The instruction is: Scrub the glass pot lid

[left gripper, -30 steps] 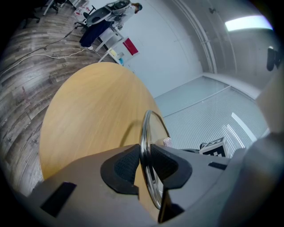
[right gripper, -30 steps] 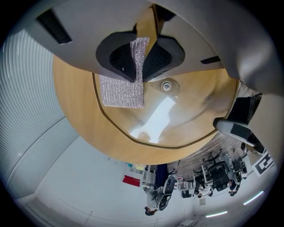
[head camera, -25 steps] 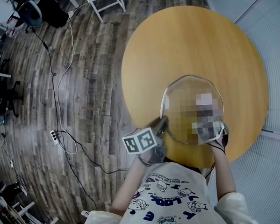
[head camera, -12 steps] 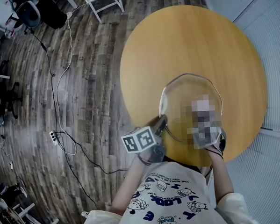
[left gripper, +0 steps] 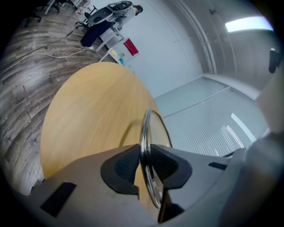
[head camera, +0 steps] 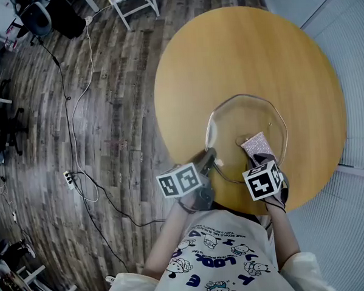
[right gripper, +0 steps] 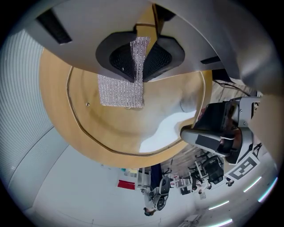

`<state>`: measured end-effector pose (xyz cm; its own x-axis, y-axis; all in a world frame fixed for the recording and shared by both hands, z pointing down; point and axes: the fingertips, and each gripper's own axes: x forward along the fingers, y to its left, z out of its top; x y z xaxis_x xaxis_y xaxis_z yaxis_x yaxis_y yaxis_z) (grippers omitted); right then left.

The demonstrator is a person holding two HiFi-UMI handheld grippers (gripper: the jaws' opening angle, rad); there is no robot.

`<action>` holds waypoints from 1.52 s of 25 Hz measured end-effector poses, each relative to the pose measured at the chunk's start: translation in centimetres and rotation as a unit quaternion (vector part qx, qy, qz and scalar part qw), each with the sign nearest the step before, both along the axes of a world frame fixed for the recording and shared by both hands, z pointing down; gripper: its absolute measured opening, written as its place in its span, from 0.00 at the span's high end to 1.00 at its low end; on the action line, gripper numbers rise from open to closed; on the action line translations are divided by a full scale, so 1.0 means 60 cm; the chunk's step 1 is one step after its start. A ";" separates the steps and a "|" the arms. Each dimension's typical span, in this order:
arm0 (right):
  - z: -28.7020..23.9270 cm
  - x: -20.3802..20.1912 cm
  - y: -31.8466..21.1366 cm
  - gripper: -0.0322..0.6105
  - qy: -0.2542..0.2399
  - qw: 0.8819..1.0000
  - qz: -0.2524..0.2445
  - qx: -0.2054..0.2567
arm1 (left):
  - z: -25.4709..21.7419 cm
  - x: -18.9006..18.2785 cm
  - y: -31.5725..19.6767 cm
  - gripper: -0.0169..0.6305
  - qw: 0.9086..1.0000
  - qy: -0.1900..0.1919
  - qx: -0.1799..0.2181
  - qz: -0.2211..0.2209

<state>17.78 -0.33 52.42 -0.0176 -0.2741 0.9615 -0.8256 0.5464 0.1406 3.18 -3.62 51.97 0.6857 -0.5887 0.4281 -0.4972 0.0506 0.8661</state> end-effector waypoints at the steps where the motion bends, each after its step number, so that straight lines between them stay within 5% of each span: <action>1: -0.002 -0.005 0.003 0.85 -0.005 1.000 0.001 -0.003 | -0.002 0.000 -0.001 0.84 1.000 0.000 0.000 0.001; 38: -0.013 -0.158 -0.009 0.85 -0.113 0.993 -0.020 -0.012 | 0.001 0.001 -0.002 0.85 1.000 0.015 -0.005 -0.003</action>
